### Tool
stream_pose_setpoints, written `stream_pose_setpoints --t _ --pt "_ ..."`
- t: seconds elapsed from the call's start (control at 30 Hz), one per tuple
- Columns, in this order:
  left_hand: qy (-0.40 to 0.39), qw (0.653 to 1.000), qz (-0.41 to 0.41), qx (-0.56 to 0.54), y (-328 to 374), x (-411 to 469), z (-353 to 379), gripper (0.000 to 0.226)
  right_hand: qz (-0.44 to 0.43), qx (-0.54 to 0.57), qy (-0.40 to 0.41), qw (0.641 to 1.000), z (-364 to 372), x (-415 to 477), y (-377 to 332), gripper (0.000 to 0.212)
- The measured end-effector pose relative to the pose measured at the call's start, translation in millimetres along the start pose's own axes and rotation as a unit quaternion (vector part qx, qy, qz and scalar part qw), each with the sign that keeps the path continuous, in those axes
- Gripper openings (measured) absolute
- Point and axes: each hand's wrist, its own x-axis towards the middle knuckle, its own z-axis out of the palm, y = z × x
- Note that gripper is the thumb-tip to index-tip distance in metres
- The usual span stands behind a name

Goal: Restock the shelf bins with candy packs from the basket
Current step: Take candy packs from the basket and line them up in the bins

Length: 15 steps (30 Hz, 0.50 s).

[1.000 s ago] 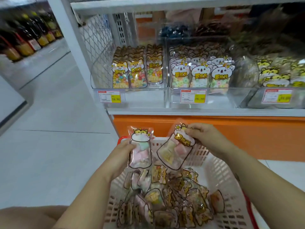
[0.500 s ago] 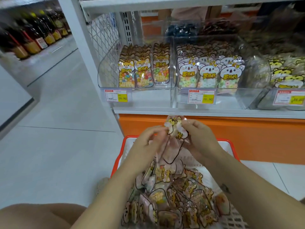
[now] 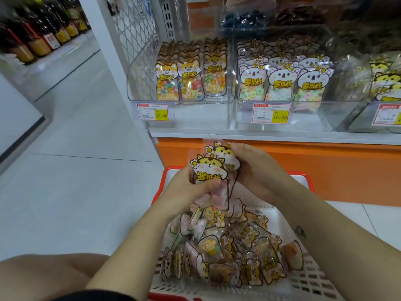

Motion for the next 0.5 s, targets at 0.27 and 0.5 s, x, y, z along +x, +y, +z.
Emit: stream_pose_setpoints --t 0.27,0.5 --pt "0.083 0.985 -0.137 -0.064 -43 -1 -43 0.011 0.143 -0.244 -0.014 0.959 -32 2 84 0.029" --pt "0.16 0.969 -0.187 -0.007 -73 -12 -57 0.037 0.216 -0.56 -0.146 0.786 -27 -17 209 0.04"
